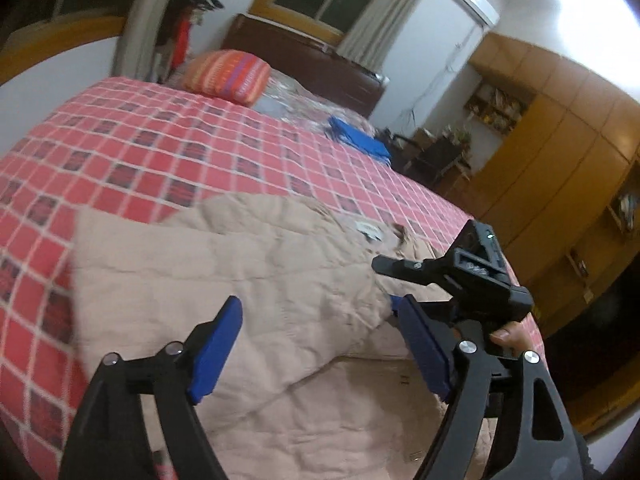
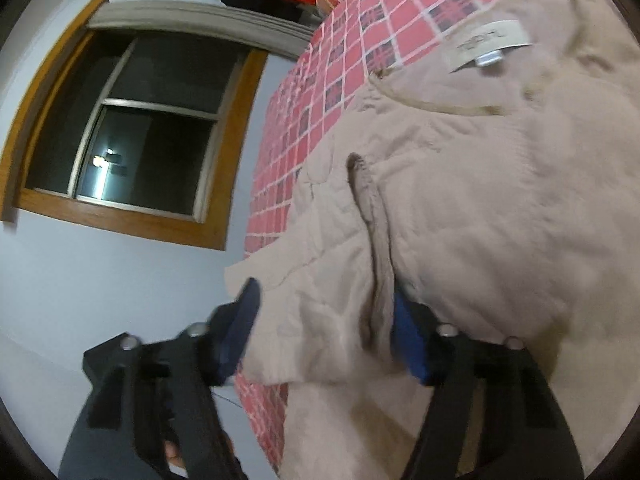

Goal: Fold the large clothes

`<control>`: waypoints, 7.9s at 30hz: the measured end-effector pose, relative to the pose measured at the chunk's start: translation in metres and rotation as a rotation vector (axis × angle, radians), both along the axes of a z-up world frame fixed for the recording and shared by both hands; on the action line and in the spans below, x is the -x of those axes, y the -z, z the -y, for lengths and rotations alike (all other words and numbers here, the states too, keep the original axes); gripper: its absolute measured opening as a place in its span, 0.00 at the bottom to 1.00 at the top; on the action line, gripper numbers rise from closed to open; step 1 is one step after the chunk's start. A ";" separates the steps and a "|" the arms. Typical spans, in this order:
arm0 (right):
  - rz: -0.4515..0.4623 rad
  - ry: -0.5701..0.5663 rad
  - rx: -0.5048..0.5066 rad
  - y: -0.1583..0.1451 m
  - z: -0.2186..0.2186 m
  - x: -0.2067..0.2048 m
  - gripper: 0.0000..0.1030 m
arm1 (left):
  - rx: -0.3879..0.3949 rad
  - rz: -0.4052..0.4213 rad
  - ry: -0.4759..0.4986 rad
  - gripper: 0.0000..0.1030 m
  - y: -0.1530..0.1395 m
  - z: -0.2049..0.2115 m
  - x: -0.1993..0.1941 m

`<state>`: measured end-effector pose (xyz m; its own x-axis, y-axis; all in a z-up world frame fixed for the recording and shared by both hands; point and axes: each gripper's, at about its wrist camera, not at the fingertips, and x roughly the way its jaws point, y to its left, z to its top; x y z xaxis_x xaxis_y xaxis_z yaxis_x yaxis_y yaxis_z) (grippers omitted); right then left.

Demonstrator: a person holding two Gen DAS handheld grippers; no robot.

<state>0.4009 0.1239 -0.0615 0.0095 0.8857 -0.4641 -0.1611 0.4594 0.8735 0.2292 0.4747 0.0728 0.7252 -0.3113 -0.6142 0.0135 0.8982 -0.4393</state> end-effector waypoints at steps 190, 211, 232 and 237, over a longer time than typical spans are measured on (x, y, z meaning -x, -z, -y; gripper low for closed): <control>0.160 0.231 0.118 -0.073 0.313 0.181 0.09 | 0.560 -0.253 0.103 0.08 0.037 -0.077 0.058; 0.019 0.213 0.096 -0.026 0.302 0.071 0.60 | 0.452 -0.349 0.094 0.48 0.065 -0.081 -0.050; 0.253 0.137 0.318 -0.017 0.284 0.066 0.28 | -0.079 -0.257 0.149 0.19 0.053 -0.043 -0.059; 0.344 0.150 0.346 -0.039 0.278 0.080 0.08 | -0.085 -0.199 0.132 0.09 0.040 -0.037 -0.046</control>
